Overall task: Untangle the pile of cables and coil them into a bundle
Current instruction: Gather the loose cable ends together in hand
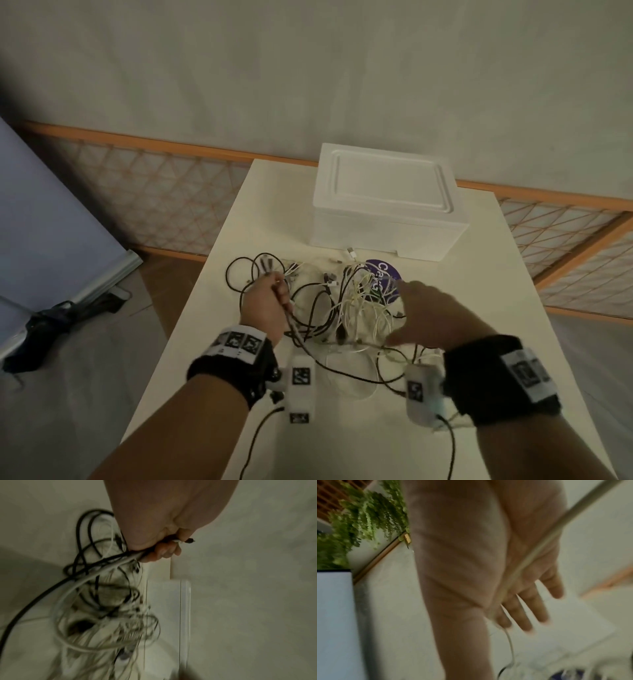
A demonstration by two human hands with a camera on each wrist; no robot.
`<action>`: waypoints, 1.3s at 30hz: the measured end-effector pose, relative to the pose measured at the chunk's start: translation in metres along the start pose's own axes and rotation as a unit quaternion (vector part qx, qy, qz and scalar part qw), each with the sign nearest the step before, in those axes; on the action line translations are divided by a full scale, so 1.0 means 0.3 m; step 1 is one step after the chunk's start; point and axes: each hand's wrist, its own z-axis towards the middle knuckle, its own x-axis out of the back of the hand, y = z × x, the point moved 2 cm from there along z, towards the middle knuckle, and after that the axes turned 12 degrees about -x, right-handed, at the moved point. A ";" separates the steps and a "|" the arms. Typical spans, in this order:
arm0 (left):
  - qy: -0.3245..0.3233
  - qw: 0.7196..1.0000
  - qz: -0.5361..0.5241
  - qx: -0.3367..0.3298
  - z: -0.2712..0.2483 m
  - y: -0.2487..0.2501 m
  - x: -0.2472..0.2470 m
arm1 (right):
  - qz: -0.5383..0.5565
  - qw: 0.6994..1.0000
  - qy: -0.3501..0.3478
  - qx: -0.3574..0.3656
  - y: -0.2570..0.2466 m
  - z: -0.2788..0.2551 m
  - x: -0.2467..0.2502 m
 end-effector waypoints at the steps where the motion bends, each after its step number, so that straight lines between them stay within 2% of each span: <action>1: -0.023 1.000 0.010 0.004 -0.020 -0.017 -0.027 | 0.005 1.000 0.017 0.014 -0.048 0.000 -0.005; 4: -0.080 0.995 0.060 -0.011 -0.054 -0.054 -0.063 | -0.057 0.994 0.093 0.000 -0.138 -0.015 0.015; 6: -0.111 0.988 0.101 -0.039 -0.068 -0.066 -0.070 | -0.123 0.979 0.161 -0.009 -0.163 -0.030 0.046; 7: -0.126 0.985 0.108 -0.050 -0.076 -0.069 -0.072 | -0.151 0.974 0.169 -0.005 -0.168 -0.036 0.060; 10: -0.173 0.978 0.096 -0.066 -0.096 -0.071 -0.083 | -0.144 0.979 0.140 0.033 -0.177 -0.028 0.085; 12: -0.210 0.971 0.095 -0.063 -0.106 -0.068 -0.095 | 0.008 0.990 0.106 0.088 -0.212 -0.012 0.112; 14: -0.250 0.961 0.104 -0.054 -0.123 -0.063 -0.109 | 0.108 0.983 0.055 0.136 -0.271 0.016 0.114; 16: -0.291 0.949 0.113 -0.040 -0.140 -0.056 -0.123 | 0.094 0.984 0.037 0.148 -0.314 0.025 0.107; 20: -0.338 0.928 0.155 -0.029 -0.148 -0.049 -0.123 | 0.147 0.980 0.020 0.136 -0.309 0.022 0.112; 22: -0.356 0.916 0.184 -0.027 -0.152 -0.041 -0.117 | 0.141 0.981 0.035 0.129 -0.288 0.025 0.124; 27: -0.364 0.916 0.168 0.019 -0.171 -0.010 -0.132 | 0.260 0.948 0.068 0.168 -0.238 0.021 0.118; 31: -0.335 0.934 0.117 0.045 -0.172 0.003 -0.155 | 0.271 0.949 0.052 0.151 -0.249 0.009 0.096; 36: -0.296 0.946 0.128 0.037 -0.164 -0.015 -0.145 | 0.274 0.948 0.012 0.160 -0.248 0.015 0.066; 39: -0.260 0.956 0.115 0.068 -0.162 -0.010 -0.158 | 0.310 0.939 -0.001 0.147 -0.246 0.005 0.054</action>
